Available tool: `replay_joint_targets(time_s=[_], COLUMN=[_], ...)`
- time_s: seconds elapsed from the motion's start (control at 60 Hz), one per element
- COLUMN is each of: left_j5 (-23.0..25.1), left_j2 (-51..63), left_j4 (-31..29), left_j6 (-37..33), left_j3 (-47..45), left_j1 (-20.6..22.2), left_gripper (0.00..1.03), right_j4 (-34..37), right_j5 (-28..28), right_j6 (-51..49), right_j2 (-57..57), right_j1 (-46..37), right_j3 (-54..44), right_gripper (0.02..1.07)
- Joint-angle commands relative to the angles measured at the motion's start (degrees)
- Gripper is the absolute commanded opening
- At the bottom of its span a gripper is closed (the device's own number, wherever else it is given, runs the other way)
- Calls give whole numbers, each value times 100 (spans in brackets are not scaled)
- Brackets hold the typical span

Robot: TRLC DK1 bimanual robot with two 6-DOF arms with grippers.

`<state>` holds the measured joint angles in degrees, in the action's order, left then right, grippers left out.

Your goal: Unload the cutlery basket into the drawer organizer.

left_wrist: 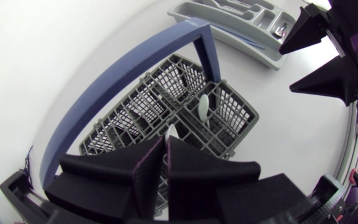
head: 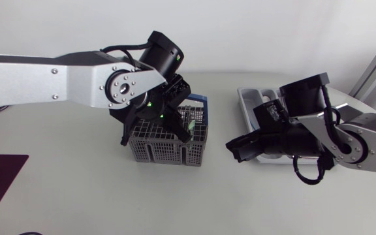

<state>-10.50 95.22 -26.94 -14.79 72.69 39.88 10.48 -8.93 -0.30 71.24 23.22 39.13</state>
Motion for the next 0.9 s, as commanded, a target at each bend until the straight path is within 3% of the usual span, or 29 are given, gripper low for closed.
replay_joint_targets(time_s=[0.0,0.883], left_j5=[-180,-1323], left_j2=[-197,-1313], left_j4=[40,374], left_j6=[28,-16], left_j3=[-158,-650], left_j1=[90,785], left_gripper=[22,22], right_j4=[-2,-2], right_j5=[23,234], right_j6=[-76,-137], right_j2=[-14,-339], right_j1=[51,139], right_j3=[-169,-292], right_gripper=[88,88])
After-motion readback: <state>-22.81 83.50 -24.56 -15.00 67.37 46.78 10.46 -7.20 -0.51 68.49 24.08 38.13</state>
